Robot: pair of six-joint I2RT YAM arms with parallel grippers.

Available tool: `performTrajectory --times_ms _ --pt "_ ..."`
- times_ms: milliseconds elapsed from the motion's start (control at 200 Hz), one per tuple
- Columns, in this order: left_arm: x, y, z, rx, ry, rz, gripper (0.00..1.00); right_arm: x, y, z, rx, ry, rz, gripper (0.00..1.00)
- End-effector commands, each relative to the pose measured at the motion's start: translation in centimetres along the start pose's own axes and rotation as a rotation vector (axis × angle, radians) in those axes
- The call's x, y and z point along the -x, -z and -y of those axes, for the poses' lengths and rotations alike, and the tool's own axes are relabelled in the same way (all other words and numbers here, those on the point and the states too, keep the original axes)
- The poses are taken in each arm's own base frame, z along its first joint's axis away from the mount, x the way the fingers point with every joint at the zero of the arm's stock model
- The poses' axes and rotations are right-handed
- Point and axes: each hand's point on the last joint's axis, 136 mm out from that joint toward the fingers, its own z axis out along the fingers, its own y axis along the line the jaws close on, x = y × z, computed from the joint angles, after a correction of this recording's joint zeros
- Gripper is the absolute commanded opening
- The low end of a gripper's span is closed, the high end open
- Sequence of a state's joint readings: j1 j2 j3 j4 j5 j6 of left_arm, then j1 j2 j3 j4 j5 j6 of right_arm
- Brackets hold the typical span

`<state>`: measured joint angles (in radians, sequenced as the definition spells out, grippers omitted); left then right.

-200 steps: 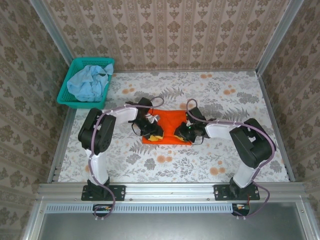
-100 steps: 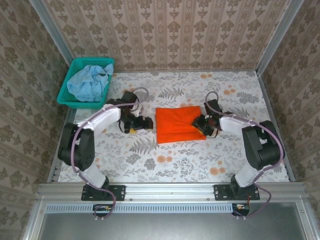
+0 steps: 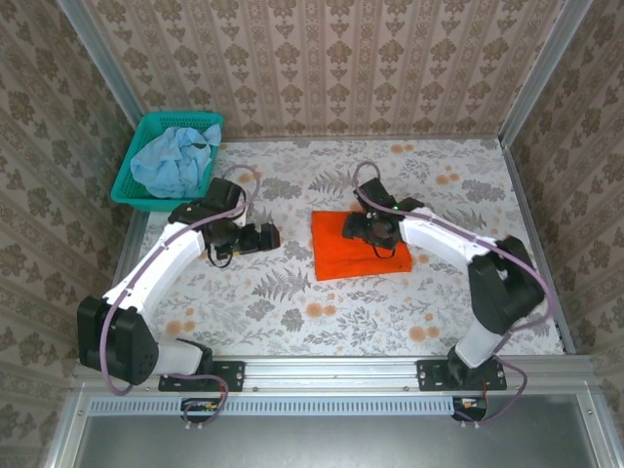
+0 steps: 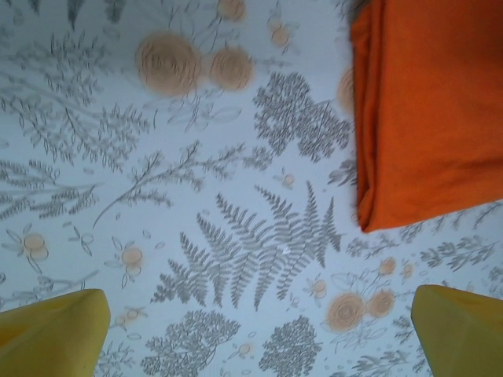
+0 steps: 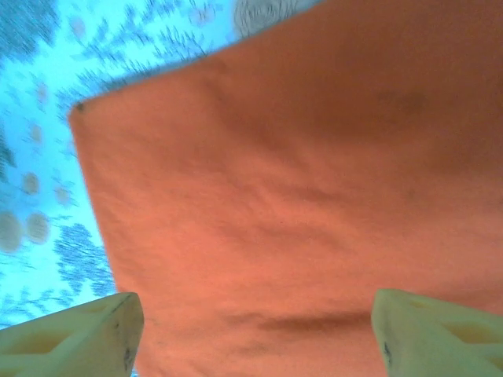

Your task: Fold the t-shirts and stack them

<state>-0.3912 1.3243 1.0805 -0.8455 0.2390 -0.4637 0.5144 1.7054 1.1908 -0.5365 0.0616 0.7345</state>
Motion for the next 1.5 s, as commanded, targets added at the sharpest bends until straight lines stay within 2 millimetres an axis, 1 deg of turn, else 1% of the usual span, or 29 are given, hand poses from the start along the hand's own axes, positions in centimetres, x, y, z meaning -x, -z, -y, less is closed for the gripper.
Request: performTrajectory --times_ms 0,95,170,250,360,525,555,685,740,915,1060,1210,1315,1415,1495 --pt "-1.4 0.3 -1.0 0.036 0.031 -0.025 1.0 -2.4 -2.1 3.1 -0.176 0.112 -0.129 0.79" --pt "-1.8 0.5 -1.2 0.042 0.034 -0.027 1.0 -2.4 -3.9 3.3 -0.216 0.164 -0.167 0.79" --pt "-1.9 0.5 -1.3 0.045 0.041 -0.025 1.0 -1.8 -5.1 3.7 -0.244 0.173 -0.192 0.79" --pt "-2.0 0.6 -1.5 0.054 0.045 -0.023 1.0 -0.6 -6.2 5.1 -0.269 0.138 -0.21 0.78" --pt "-2.0 1.0 -1.8 0.078 0.048 -0.02 1.0 1.9 -7.0 8.0 -0.314 0.088 -0.208 0.77" --pt "-2.1 1.8 -2.4 0.116 0.05 -0.009 1.0 6.2 -7.2 11.9 -0.345 0.047 -0.194 0.77" --pt "-2.2 1.9 -2.5 0.125 0.055 -0.009 1.0 6.9 -7.3 12.4 -0.336 0.038 -0.193 0.72" --pt "-2.0 2.5 -3.0 0.152 0.07 0.014 1.0 10.1 -7.4 15.4 -0.348 0.007 -0.185 0.73" --pt "-2.0 2.7 -3.1 0.163 0.078 0.017 1.0 11.2 -7.5 16.4 -0.347 0.009 -0.186 0.73" --pt "-2.2 2.6 -3.6 0.189 0.11 0.009 1.0 14.2 -7.8 20.7 -0.366 -0.005 -0.194 0.72" --pt "-2.1 2.6 -3.7 0.217 0.123 -0.012 1.0 16.9 -7.8 23.8 -0.379 -0.02 -0.166 0.72" --pt "-2.0 2.5 -3.6 0.24 0.12 -0.032 1.0 19.8 -8.1 26.0 -0.395 -0.017 -0.132 0.72" --pt "-1.7 2.5 -3.6 0.256 0.118 -0.051 1.0 21.7 -8.5 27.0 -0.412 0.009 -0.116 0.72" --pt "-1.6 2.4 -3.3 0.267 0.115 -0.075 1.0 22.9 -8.5 27.9 -0.405 -0.016 -0.116 0.71" --pt "-1.5 2.2 -3.1 0.276 0.109 -0.095 1.0 23.7 -8.0 28.7 -0.405 -0.04 -0.1 0.71"
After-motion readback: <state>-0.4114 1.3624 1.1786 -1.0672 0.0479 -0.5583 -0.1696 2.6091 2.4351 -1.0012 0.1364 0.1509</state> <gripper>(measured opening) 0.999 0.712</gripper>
